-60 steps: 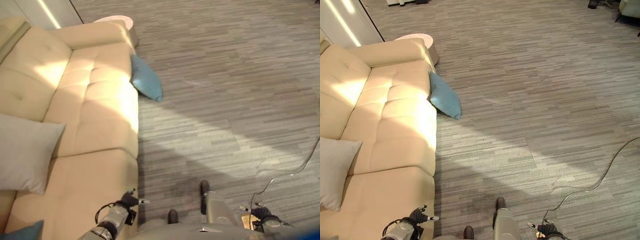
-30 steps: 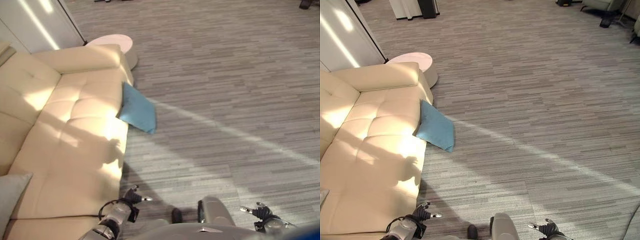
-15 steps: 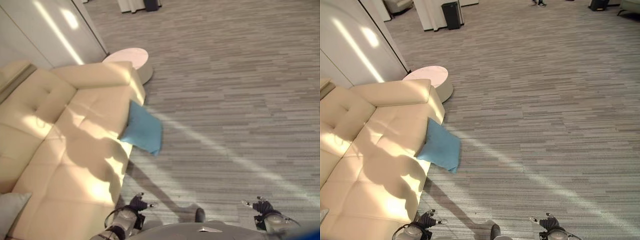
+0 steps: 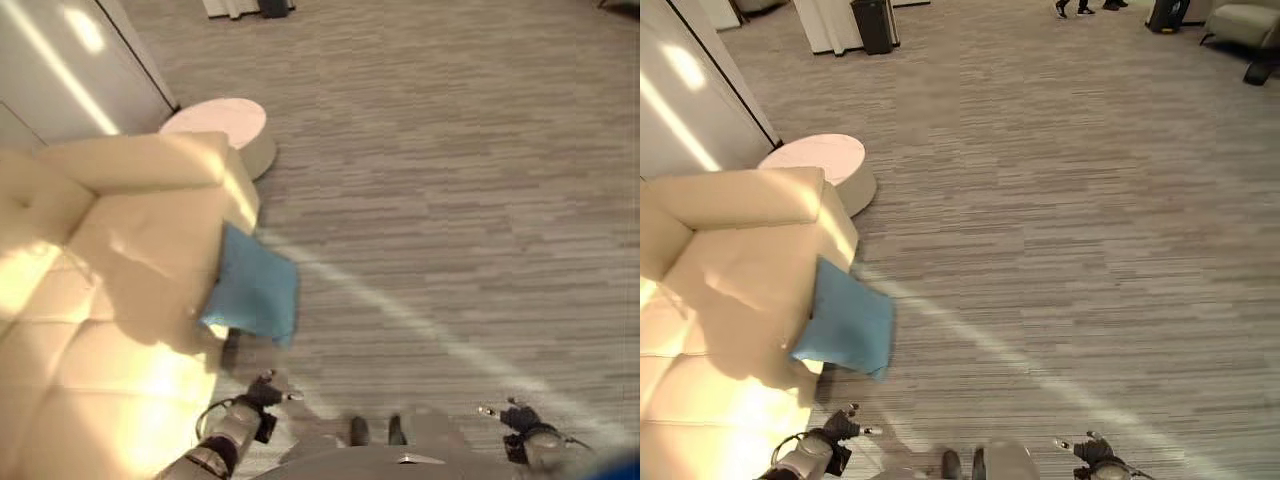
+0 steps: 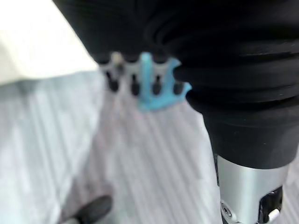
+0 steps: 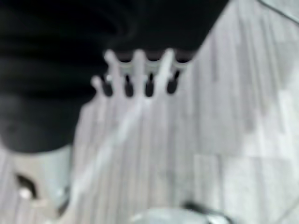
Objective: Pick up all the scattered cushions and arrange them neatly on the sofa.
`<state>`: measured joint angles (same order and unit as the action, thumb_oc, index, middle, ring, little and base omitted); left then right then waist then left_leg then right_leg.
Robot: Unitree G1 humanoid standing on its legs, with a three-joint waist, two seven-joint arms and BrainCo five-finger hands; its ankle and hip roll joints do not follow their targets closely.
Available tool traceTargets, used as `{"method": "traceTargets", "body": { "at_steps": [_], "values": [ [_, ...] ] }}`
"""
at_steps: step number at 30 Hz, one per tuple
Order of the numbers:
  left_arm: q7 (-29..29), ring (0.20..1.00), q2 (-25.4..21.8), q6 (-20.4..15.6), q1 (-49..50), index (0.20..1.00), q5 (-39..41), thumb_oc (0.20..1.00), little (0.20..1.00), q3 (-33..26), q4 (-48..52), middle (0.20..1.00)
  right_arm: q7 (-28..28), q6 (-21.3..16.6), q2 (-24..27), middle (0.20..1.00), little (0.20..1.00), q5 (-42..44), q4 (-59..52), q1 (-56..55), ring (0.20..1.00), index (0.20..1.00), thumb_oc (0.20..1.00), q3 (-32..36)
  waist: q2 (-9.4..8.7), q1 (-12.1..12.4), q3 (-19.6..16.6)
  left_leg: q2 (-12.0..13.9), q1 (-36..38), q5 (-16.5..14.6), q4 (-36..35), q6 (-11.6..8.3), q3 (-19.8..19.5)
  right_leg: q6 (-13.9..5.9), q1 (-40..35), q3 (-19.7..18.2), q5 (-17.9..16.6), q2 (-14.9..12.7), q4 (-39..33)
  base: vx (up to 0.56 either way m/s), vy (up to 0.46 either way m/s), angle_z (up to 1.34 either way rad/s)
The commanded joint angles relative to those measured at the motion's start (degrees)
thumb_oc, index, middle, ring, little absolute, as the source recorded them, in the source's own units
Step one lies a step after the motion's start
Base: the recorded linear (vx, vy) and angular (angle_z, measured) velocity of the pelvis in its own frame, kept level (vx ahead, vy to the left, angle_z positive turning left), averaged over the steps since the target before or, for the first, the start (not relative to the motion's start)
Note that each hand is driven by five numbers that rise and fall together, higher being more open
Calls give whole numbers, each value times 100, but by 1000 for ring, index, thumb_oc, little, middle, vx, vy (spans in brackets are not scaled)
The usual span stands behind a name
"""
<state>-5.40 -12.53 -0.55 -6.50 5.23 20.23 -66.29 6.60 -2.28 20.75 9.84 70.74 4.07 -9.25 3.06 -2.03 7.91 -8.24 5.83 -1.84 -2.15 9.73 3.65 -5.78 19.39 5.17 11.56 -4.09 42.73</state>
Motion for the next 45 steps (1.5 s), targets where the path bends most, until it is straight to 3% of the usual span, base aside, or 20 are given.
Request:
{"method": "traceTargets", "body": {
  "at_steps": [1,5,7,8,9,12,14,19,20,21,22,24,25,30,35,38,39,41,42,45],
  "values": [
    [-138,1000,180,-127,-108,1000,60,1000,1000,-237,-113,1000,18,-130,281,1000,1000,-134,116,178,1000,1000,1000,175,308,125,-141,248,-92,-98,301,-930,-200,-67,-790,164,-1082,109,-2597,330,-174,5],
    [-156,1000,198,-152,-74,1000,66,1000,1000,-355,-267,1000,8,-107,268,1000,1000,-133,152,167,1000,1000,1000,142,242,-51,-137,236,220,-328,307,-1026,-532,-246,-588,-669,-1549,222,-3427,311,-196,44],
    [-146,1000,259,-163,24,1000,17,1000,1000,-341,-381,1000,-38,-85,253,1000,1000,-167,283,59,1000,1000,1000,96,158,-82,-290,368,262,-330,645,-1251,-719,-174,-874,-724,-1604,239,-3606,453,-571,114],
    [-89,1000,275,-153,-22,1000,17,1000,1000,-289,-355,1000,-24,-98,252,1000,1000,-27,278,-56,1000,1000,1000,176,-61,-48,-233,604,-337,67,1791,-1497,-309,-32,-1279,-478,-1512,83,-3815,361,-740,143],
    [-65,1000,259,-128,-51,1000,35,1000,1000,-240,-314,1000,-25,-108,224,1000,1000,113,232,-129,1000,1000,1000,218,-210,-12,-164,813,-613,178,2195,-1493,51,80,-1502,-328,-1432,39,-3934,193,-549,225],
    [-32,1000,254,-80,-93,1000,-57,1000,1000,-142,-338,1000,-51,-99,132,1000,1000,212,200,-219,1000,1000,1000,226,-284,-12,-192,1038,-906,55,1731,-1387,814,87,-1841,40,-1292,-37,-4171,154,-204,192],
    [0,1000,270,-23,-159,1000,-263,1000,1000,-33,-352,1000,-90,-116,43,1000,1000,200,102,-327,1000,1000,1000,215,-184,-120,-193,1245,-1154,546,835,-1448,1663,147,-2078,480,-957,78,-4012,273,-108,84],
    [-26,1000,221,-29,-28,1000,-193,1000,1000,-153,-417,1000,-95,-141,-24,1000,1000,64,46,-319,1000,1000,1000,116,-149,0,-172,1013,-1084,456,738,-1361,1224,83,-2157,554,-712,54,-3598,196,66,24],
    [-30,1000,199,-23,21,1000,-190,1000,1000,-201,-433,1000,-99,-148,-30,1000,1000,-16,18,-274,1000,1000,1000,102,-131,86,-182,893,-929,324,602,-1213,1178,-31,-2114,619,-706,-79,-3246,254,192,-97],
    [-31,1000,199,-19,44,1000,-217,1000,1000,-226,-454,1000,-100,-157,-34,1000,1000,-64,24,-252,1000,1000,1000,98,-106,140,-191,818,-834,250,525,-1127,1154,-108,-1997,632,-797,-184,-2918,250,253,-81],
    [-46,1000,109,-26,13,1000,-167,1000,1000,-232,-437,1000,-99,-179,-59,1000,1000,-60,-39,-104,1000,1000,1000,29,-94,117,-19,774,-600,237,354,-973,901,-273,-1401,458,-1336,-335,-1662,131,160,-30],
    [-56,1000,65,-39,-4,1000,-171,1000,1000,-228,-427,1000,-99,-195,-70,1000,1000,-66,-39,-49,1000,1000,1000,-17,-80,105,4,754,-500,214,259,-960,807,-237,-1272,326,-1287,-284,-1543,195,84,135],
    [-61,1000,11,-75,13,1000,-158,1000,1000,-258,-432,1000,-138,-205,-95,1000,1000,-62,-42,57,1000,1000,1000,-149,-89,110,-2,661,-311,189,113,-979,474,-101,-959,-76,-1108,68,-2104,306,13,128],
    [-7,1000,-51,-130,127,1000,-268,1000,1000,-330,-633,1000,-207,-224,-108,1000,1000,-8,-27,18,1000,1000,1000,-246,-269,15,6,410,-223,27,260,-1019,-387,-131,-948,-1135,-1325,549,-3252,222,-90,125],
    [-39,1000,-33,-108,160,1000,-270,1000,1000,-352,-665,1000,-204,-233,-127,1000,1000,18,44,-68,1000,1000,1000,-235,-349,141,-151,487,-310,5,342,-1179,-526,-21,-1464,-778,-1246,434,-3732,81,-134,120],
    [-36,1000,-46,-81,12,1000,-217,1000,1000,-248,-567,1000,-196,-228,-118,1000,1000,145,-14,-149,1000,1000,1000,-149,-515,57,-126,717,-614,11,610,-1265,-142,34,-1643,-286,-1164,297,-3877,-44,-193,165],
    [-20,1000,-30,-55,-119,1000,-244,1000,1000,-119,-457,1000,-171,-207,-124,1000,1000,243,-22,-217,1000,1000,1000,-20,-591,-176,-121,1232,-667,130,680,-1318,1154,17,-1763,262,-1140,83,-3982,-80,-29,163],
    [-10,1000,-34,-56,-129,1000,-255,1000,1000,-81,-437,1000,-161,-188,-122,1000,1000,233,-17,-225,1000,1000,1000,-27,-599,-181,-112,1271,-729,174,712,-1359,1217,16,-1799,339,-1126,62,-4003,-3,14,174],
    [13,1000,-45,-53,-165,1000,-291,1000,1000,-19,-428,1000,-172,-178,-148,1000,1000,256,-8,-253,1000,1000,1000,42,-571,-300,-157,1447,-576,151,528,-1434,1702,-58,-1862,609,-1008,-41,-3943,80,110,104],
    [27,1000,-43,-49,-100,1000,-302,1000,1000,-14,-471,1000,-155,-162,-186,1000,1000,224,0,-207,1000,1000,1000,28,-529,-320,-148,1398,-639,221,484,-1380,1573,-74,-1895,815,-980,-220,-3752,124,172,65]
  ]
}}
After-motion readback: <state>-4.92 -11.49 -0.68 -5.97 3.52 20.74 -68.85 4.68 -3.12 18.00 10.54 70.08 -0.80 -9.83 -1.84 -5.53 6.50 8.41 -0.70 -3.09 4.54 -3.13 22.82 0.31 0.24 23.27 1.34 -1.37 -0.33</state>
